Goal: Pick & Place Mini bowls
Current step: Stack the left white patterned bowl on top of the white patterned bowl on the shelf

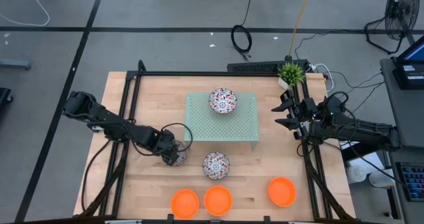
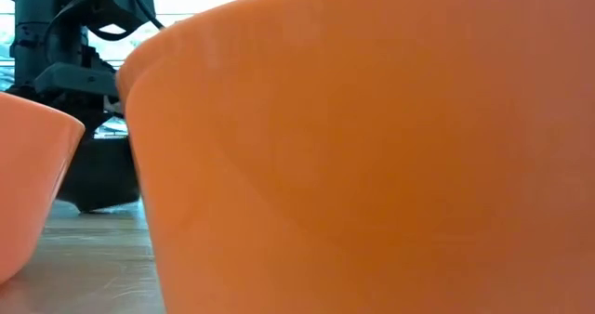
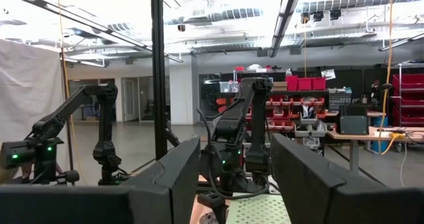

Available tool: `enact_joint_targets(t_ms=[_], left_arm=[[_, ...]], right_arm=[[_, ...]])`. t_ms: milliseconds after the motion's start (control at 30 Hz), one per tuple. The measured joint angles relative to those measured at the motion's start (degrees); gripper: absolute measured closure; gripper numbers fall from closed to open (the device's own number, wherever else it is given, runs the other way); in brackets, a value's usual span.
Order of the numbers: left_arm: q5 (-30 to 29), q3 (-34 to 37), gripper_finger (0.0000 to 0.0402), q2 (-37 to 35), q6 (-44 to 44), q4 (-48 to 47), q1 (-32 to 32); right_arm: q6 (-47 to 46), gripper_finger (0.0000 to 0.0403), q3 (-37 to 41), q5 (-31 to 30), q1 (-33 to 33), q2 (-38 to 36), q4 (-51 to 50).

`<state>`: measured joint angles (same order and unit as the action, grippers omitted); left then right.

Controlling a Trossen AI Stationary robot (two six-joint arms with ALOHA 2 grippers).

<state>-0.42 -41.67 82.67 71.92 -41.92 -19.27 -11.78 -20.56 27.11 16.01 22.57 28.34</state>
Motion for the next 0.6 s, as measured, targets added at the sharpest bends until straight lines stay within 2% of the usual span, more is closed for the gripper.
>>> enact_joint_targets(t_ms=[333,600], left_arm=[[1.44,-0.01,0.0133,-1.36,1.79,-0.41,-0.14],[-4.17,-5.04,0.0133,-5.75,2.16,-8.16,-0.83]], right_arm=[[0.01,0.0232,0.0,0.0,0.0,0.02,-0.42],[0.01,0.0232,0.0,0.0,0.0,0.0,-0.52]])
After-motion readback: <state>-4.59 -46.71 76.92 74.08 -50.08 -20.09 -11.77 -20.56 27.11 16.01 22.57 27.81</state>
